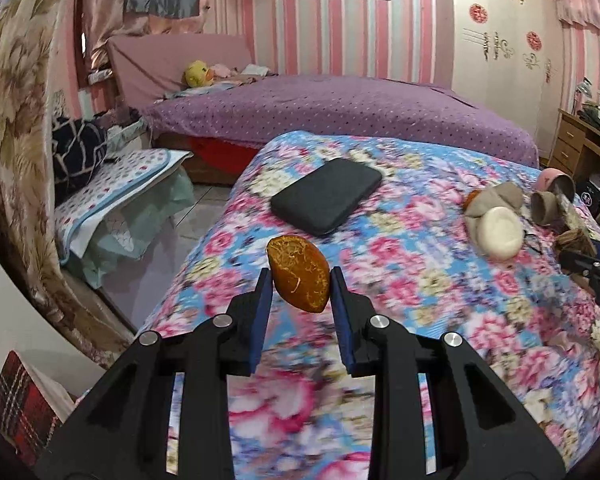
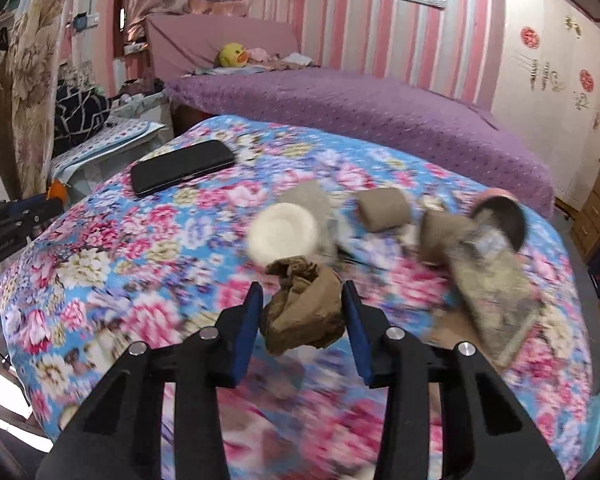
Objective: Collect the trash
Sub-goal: 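Carry the peel and brown paper to the blue basket and release both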
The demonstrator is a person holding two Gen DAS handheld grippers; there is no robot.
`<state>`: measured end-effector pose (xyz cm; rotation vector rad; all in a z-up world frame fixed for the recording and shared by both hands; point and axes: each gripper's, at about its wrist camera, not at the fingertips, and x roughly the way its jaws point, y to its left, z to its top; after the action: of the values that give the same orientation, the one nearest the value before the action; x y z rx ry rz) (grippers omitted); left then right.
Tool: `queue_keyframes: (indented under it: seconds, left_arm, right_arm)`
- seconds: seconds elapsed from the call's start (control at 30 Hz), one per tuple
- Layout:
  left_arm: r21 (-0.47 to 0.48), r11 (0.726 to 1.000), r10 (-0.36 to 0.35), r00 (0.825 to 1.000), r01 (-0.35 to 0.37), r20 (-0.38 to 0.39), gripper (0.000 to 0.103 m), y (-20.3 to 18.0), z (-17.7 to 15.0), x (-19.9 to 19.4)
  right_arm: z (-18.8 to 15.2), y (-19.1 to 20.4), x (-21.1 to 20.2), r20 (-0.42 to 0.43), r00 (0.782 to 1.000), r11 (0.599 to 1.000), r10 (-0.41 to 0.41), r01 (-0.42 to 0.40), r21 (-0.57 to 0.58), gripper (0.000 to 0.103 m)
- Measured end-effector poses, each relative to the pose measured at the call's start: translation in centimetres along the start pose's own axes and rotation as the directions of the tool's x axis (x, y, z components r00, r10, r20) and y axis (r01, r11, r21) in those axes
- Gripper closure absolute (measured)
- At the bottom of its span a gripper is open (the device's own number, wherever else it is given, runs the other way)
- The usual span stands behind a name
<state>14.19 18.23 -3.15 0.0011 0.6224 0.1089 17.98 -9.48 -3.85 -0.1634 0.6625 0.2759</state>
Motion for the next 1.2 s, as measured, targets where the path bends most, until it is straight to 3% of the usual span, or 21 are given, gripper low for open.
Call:
queue_keyframes:
  seconds: [0.33,0.6,1.0,1.2]
  left_arm:
    - [0.064,0.994,-0.095,0.995,0.093,0.033,0.075,-9.4,1.5,-2.2]
    - [0.077,0.977,-0.199,0.98,0.198,0.016,0.075,-17.1,1.5,-2.7]
    - [0.131,0.954,-0.265,0.963,0.268,-0.038,0.075,-26.2,0.2,-2.3]
    - [0.155,0.948,-0.274,0.96,0.279,-0.048,0.075,-29.7,-0.4,-2.5]
  right_arm:
    - [-3.4,-10.0,-6.9,0.036,0.991,0.987,-0.131,0.127,0.096,0.062]
    - [-7.3,-17.4,-10.5,0.032,0.971,0.955,-0.236,0.226,0.192,0.062]
    - [-11.1,-26.7,-14.0,0.03,0.958,0.905,-0.285,0.259,0.339,0.062]
    - [-12.6,-29.3,-14.8,0.013,0.95,0.894,-0.311,0.288,0.342,0.062]
